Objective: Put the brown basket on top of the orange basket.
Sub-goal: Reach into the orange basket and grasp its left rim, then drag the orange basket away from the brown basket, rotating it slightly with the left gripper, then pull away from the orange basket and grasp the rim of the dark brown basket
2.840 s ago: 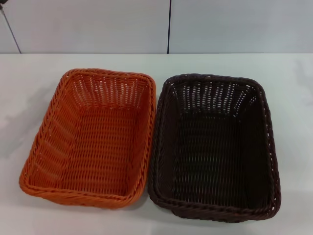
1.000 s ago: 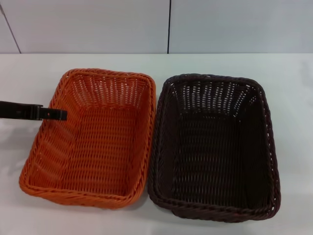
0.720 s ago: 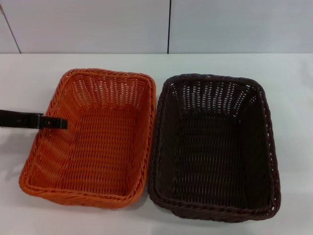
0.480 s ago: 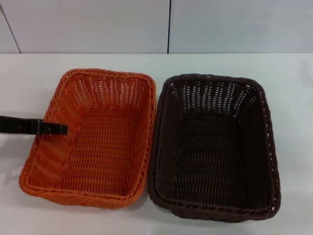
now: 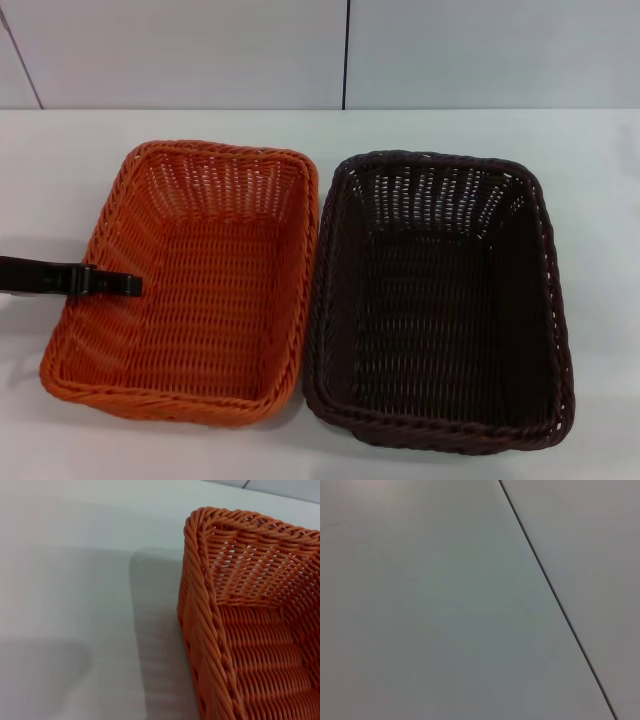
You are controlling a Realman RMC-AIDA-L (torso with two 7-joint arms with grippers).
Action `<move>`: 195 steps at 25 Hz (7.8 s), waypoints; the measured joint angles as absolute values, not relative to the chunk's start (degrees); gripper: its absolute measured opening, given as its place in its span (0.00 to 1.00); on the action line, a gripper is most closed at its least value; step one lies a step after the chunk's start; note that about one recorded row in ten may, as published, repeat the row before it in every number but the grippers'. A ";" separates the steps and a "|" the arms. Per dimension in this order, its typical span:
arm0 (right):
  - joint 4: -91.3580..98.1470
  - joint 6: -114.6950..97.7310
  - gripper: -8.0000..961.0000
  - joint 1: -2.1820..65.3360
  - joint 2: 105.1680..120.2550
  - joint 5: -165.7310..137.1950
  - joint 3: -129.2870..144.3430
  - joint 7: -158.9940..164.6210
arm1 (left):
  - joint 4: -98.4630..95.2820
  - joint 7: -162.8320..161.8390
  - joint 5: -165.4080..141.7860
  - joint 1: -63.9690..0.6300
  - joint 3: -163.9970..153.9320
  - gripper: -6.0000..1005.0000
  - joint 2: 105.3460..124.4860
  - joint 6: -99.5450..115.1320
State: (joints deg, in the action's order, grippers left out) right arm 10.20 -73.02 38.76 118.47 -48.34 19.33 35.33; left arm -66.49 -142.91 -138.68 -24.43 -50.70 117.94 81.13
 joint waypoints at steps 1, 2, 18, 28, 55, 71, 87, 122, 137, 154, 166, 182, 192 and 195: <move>10.20 -73.00 0.61 38.72 118.47 -48.34 19.33 35.33 | -66.50 -142.90 -138.65 -24.40 -50.71 0.74 117.94 81.19; 10.20 -72.98 0.61 38.69 118.47 -48.34 19.33 35.33 | -66.54 -142.88 -138.62 -24.37 -50.72 0.74 117.91 81.24; 9.77 -72.96 0.61 38.27 118.53 -48.34 19.33 35.33 | -67.45 -142.16 -138.20 -24.93 -50.10 0.22 117.45 82.12; 9.75 -73.53 0.61 38.84 118.56 -48.34 19.39 35.36 | -69.20 -141.22 -137.32 -25.00 -46.46 0.18 117.67 82.59; 9.33 -73.30 0.61 38.73 118.65 -48.34 19.65 35.75 | -69.26 -132.09 -124.68 -27.62 -38.91 0.17 107.91 90.97; 8.04 -73.13 0.61 39.11 118.65 -48.49 20.03 35.80 | -66.24 -112.94 -139.13 -35.06 -39.90 0.17 106.16 101.15; 8.48 -74.36 0.61 37.72 118.66 -48.39 19.42 35.81 | -59.95 -108.59 -143.46 -43.87 -44.33 0.17 112.36 93.85; 8.41 -74.51 0.61 36.68 118.63 -48.33 19.34 35.95 | -57.37 -106.32 -135.43 -50.91 -56.56 0.18 118.15 85.48; 8.54 -74.35 0.61 36.19 118.47 -48.34 19.33 35.76 | -60.44 -109.06 -131.55 -48.99 -59.79 0.63 118.20 79.80; 20.36 -69.41 0.61 35.44 117.44 -57.09 24.56 52.18 | -72.91 -98.57 -94.34 -28.90 -60.69 0.83 118.20 68.85; 38.47 -76.53 0.61 38.47 101.26 -98.22 37.17 94.82 | -70.29 -90.38 -79.33 -20.77 -62.38 0.83 118.16 70.21; 54.70 -103.32 0.61 39.65 99.92 -122.33 36.62 101.89 | -63.71 -77.14 -62.51 -17.37 -60.79 0.83 118.13 74.57; 55.15 -100.55 0.61 39.61 103.87 -122.22 33.30 102.97 | -56.10 -71.04 -52.96 -15.50 -60.66 0.83 118.24 79.83; 54.18 -100.60 0.61 40.54 103.82 -123.42 34.04 103.57 | -54.83 -70.53 -52.25 -15.21 -60.52 0.83 118.04 80.96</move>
State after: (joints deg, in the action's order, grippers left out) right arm 54.18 -100.60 40.54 103.82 -123.42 34.04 103.57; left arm -54.83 -70.53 -52.25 -15.21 -60.52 118.04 80.96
